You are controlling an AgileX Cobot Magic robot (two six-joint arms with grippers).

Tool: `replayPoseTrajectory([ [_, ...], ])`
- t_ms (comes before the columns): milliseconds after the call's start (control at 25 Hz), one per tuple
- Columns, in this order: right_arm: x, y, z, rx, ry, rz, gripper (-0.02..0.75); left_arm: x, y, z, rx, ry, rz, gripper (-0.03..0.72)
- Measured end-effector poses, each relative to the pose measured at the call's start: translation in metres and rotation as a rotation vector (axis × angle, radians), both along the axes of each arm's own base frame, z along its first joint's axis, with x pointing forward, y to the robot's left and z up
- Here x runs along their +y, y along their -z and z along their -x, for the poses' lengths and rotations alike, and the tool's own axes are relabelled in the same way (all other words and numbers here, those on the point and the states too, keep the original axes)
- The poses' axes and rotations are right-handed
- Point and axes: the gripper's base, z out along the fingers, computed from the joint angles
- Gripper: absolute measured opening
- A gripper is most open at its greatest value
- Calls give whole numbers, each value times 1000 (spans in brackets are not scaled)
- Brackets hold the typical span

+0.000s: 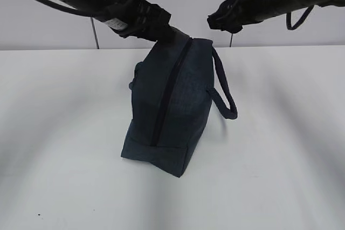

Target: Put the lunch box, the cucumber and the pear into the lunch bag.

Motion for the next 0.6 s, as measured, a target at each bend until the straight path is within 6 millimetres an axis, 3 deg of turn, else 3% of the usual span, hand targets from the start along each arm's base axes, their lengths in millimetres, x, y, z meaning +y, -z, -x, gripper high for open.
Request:
replayPoseTrajectory([
  [280,-6,-16,31,238,35,18,442,27,-26,10,-37,-49,-130,295],
  [600,-19,-35,58,367,139,79,440,59,-45,29,64,-182,-271,297],
])
